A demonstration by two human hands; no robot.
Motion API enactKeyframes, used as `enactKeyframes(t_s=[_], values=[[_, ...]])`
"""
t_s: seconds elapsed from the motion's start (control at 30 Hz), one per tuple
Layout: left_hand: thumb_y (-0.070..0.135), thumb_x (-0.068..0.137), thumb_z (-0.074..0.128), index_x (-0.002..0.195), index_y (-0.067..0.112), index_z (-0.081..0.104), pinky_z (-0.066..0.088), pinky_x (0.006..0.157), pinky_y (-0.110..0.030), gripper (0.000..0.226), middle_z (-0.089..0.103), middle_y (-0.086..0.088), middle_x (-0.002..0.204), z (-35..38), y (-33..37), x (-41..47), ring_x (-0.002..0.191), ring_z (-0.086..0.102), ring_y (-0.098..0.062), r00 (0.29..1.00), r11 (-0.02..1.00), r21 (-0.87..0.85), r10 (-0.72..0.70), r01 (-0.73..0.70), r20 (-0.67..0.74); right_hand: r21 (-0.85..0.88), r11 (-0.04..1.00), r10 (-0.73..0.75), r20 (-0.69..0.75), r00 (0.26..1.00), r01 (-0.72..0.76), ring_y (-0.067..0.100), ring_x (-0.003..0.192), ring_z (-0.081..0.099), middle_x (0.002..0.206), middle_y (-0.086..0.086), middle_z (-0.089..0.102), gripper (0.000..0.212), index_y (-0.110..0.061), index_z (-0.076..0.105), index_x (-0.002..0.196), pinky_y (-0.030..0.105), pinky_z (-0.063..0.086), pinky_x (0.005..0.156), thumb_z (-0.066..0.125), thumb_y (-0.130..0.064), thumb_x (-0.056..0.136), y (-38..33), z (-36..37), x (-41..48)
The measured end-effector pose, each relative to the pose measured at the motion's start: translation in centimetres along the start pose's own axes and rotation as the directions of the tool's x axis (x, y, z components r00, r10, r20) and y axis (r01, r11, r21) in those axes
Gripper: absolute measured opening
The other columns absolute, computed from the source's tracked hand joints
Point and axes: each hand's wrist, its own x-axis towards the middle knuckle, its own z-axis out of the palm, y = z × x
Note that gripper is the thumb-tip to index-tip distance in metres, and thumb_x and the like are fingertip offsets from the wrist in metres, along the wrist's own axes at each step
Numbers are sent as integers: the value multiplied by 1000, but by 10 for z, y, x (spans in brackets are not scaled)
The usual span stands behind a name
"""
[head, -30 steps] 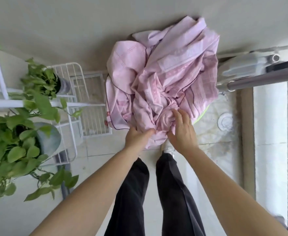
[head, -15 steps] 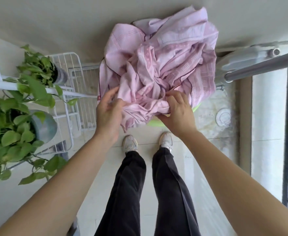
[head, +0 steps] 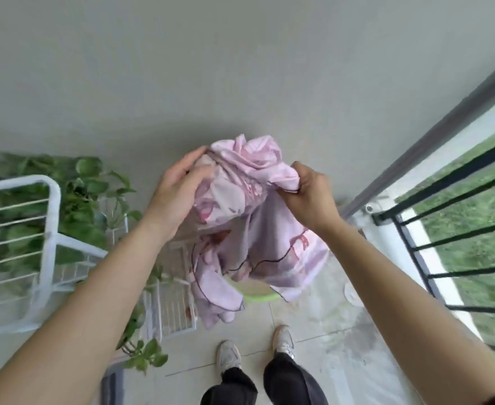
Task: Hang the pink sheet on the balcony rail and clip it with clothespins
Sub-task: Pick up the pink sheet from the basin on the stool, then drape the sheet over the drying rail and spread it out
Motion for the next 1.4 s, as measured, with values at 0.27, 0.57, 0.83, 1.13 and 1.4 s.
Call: enactKeyframes(t_s=[0.27,0.57,0.83,1.13,1.4], values=[[12,79,39,110,20,66,51,88,-32,42,70,-2,107,-13,136,-3,99,66,-17,972,968,-86,233,-236,-38,-4,983,-179,-198,964,182,8,54,38,56,-6,47,28,-11,46,69,25,32,51,73,-8,78,-123,-100,33],[83,80,30,117,4,64,55,71,-19,94,75,-18,86,18,204,-49,76,71,-12,918,941,262,104,-216,382,278,948,-107,-177,978,154,6,64,45,69,-6,48,22,-6,49,81,26,39,61,70,0,75,-173,-172,5],[43,54,58,76,23,47,44,59,-16,32,56,2,53,13,283,-85,44,51,14,868,862,152,495,-485,-42,-278,951,-225,-316,922,137,12,81,62,84,-16,63,37,-28,52,108,26,48,67,67,-53,85,-204,-239,-15],[28,89,49,89,-1,58,41,81,-44,30,62,-23,94,22,364,-92,95,59,-40,400,350,643,913,-682,-73,-193,975,-200,-522,829,113,16,113,54,126,-3,49,85,-32,31,142,39,49,92,72,-57,73,-250,-241,-44],[7,92,39,96,16,34,31,65,-34,11,49,-7,82,59,375,-121,73,45,-30,507,387,672,862,-631,-20,-164,969,-230,-314,921,186,21,153,-4,164,-1,-9,164,-23,-26,151,56,12,121,80,-80,40,-237,-137,-88]])
